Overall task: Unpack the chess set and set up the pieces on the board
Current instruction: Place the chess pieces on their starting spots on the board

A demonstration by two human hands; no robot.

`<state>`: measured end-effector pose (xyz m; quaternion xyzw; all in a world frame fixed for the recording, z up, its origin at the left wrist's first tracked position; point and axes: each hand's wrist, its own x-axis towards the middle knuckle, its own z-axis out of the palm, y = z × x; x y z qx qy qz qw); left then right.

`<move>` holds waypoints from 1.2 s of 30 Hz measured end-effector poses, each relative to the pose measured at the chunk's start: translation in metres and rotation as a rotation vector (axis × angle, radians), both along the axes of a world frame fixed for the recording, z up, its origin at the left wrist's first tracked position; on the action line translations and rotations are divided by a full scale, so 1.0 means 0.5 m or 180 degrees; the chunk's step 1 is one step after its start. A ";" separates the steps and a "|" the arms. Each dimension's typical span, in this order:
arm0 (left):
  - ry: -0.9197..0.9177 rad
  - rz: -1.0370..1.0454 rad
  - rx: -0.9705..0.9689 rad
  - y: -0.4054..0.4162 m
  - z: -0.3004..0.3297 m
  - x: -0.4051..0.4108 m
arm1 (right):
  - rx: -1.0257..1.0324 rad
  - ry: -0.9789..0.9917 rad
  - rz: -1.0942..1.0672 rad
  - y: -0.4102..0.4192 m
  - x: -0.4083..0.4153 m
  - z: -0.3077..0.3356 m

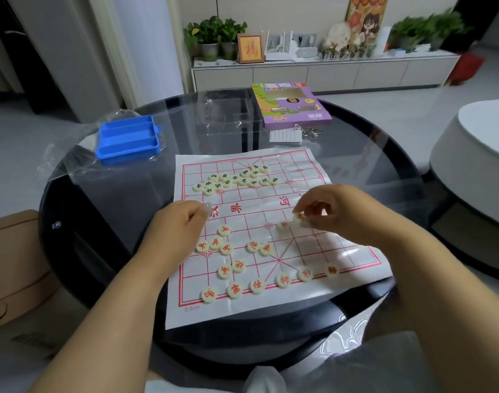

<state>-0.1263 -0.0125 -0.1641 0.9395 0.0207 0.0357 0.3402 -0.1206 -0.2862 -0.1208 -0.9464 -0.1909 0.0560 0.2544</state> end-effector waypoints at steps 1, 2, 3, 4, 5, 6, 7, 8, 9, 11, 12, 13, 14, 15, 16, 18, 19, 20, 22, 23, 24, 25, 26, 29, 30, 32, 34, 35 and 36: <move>0.0028 -0.0005 -0.0043 -0.001 0.000 -0.001 | 0.0002 0.0039 -0.0044 -0.017 -0.008 0.000; 0.0054 -0.0001 -0.0101 -0.003 0.000 -0.002 | -0.0002 0.0087 -0.0070 -0.031 -0.015 0.000; 0.0083 0.0012 -0.0155 -0.006 0.001 -0.004 | -0.0009 0.0140 -0.0087 -0.044 -0.021 -0.001; 0.0112 0.0031 -0.0190 -0.008 0.001 -0.004 | -0.0022 0.0194 -0.0097 -0.055 -0.027 -0.001; 0.0132 0.0056 -0.0213 -0.011 0.001 -0.005 | -0.0066 0.0256 -0.0100 -0.064 -0.031 -0.002; 0.0144 0.0085 -0.0243 -0.013 0.000 -0.006 | -0.0129 0.0321 -0.0088 -0.072 -0.035 -0.002; 0.0149 0.0119 -0.0284 -0.015 0.001 -0.007 | -0.0207 0.0393 -0.0071 -0.080 -0.038 -0.004; 0.0150 0.0147 -0.0330 -0.017 0.000 -0.007 | -0.0264 0.0465 -0.0060 -0.086 -0.041 -0.005; 0.0151 0.0159 -0.0375 -0.020 0.000 -0.010 | -0.0314 0.0522 -0.0055 -0.094 -0.047 -0.006; 0.0152 0.0194 -0.0429 -0.019 0.000 -0.011 | -0.0432 0.0563 -0.0019 -0.099 -0.053 -0.011; 0.0149 0.0224 -0.0435 -0.020 -0.001 -0.011 | -0.0500 0.0562 -0.0012 -0.102 -0.056 -0.012; 0.0152 0.0269 -0.0443 -0.021 -0.001 -0.011 | -0.0560 0.0568 -0.0013 -0.105 -0.060 -0.013; 0.0152 0.0316 -0.0461 -0.022 -0.003 -0.011 | -0.0600 0.0576 -0.0017 -0.108 -0.063 -0.014; 0.0145 0.0349 -0.0478 -0.023 -0.004 -0.011 | -0.0619 0.0581 -0.0024 -0.110 -0.065 -0.014; 0.0135 0.0364 -0.0491 -0.024 -0.004 -0.011 | -0.0618 0.0589 -0.0027 -0.113 -0.068 -0.014; 0.0115 0.0372 -0.0541 -0.025 -0.006 -0.012 | -0.0587 0.0608 -0.0015 -0.116 -0.073 -0.014; 0.0108 0.0383 -0.0575 -0.024 -0.006 -0.012 | -0.0572 0.0603 -0.0004 -0.117 -0.075 -0.015; 0.0107 0.0398 -0.0600 -0.024 -0.007 -0.012 | -0.0562 0.0596 0.0014 -0.118 -0.076 -0.016; 0.0104 0.0408 -0.0615 -0.024 -0.007 -0.012 | -0.0547 0.0620 0.0046 -0.119 -0.077 -0.018; 0.0099 0.0401 -0.0621 -0.024 -0.007 -0.013 | -0.0543 0.0642 0.0053 -0.119 -0.077 -0.018; 0.0089 0.0395 -0.0632 -0.024 -0.007 -0.013 | -0.0546 0.0655 0.0054 -0.119 -0.077 -0.018; 0.0079 0.0393 -0.0644 -0.025 -0.006 -0.014 | -0.0554 0.0662 0.0052 -0.118 -0.076 -0.018; 0.0072 0.0394 -0.0650 -0.025 -0.005 -0.015 | -0.0563 0.0665 0.0057 -0.118 -0.076 -0.018; 0.0067 0.0395 -0.0638 -0.027 -0.002 -0.017 | -0.0528 0.0657 0.0063 -0.117 -0.077 -0.017; 0.0068 0.0395 -0.0643 -0.027 -0.002 -0.017 | -0.0471 0.0642 0.0048 -0.116 -0.077 -0.015; 0.0072 0.0404 -0.0668 -0.026 -0.001 -0.017 | -0.0277 0.0610 -0.0032 -0.112 -0.076 -0.009; 0.0077 0.0401 -0.0664 -0.025 -0.002 -0.017 | -0.0073 0.0520 -0.0121 -0.104 -0.073 -0.008; 0.0077 0.0394 -0.0660 -0.024 -0.002 -0.017 | -0.0012 0.0452 -0.0156 -0.098 -0.070 -0.009; 0.0078 0.0388 -0.0659 -0.024 -0.002 -0.016 | 0.0019 0.0393 -0.0191 -0.091 -0.068 -0.011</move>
